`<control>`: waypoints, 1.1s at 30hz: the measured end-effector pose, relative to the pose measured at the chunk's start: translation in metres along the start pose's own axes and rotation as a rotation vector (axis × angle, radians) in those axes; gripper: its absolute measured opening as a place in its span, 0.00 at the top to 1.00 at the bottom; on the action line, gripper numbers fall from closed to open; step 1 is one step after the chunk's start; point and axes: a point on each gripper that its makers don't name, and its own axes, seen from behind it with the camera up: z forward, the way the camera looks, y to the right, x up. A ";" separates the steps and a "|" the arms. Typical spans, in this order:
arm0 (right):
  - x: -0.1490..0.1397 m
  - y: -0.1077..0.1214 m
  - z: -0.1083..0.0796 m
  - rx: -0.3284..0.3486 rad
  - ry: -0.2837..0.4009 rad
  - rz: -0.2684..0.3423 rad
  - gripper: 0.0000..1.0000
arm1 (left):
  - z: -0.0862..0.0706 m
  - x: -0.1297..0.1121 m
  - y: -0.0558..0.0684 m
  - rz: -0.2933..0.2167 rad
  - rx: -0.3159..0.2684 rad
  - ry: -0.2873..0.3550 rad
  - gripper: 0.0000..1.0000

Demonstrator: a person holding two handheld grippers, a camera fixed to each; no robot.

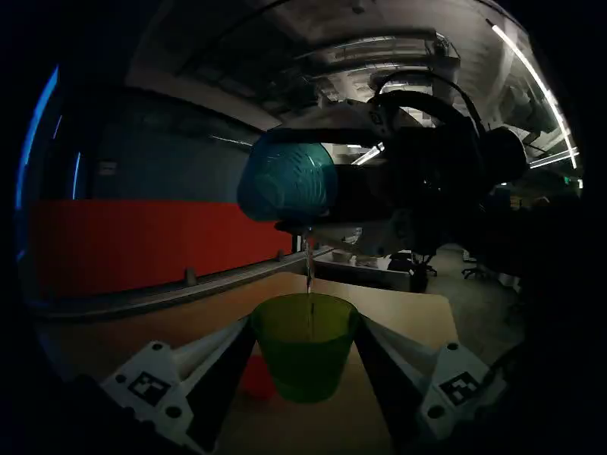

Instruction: Pour water

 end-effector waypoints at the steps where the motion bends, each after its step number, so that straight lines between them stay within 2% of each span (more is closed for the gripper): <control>1: 0.000 0.000 0.000 -0.001 0.001 -0.002 0.09 | 0.000 0.000 0.000 0.000 0.000 0.000 0.13; 33: 0.027 0.001 -0.002 -0.031 0.014 -0.067 0.09 | -0.001 0.002 0.002 0.003 0.002 -0.001 0.13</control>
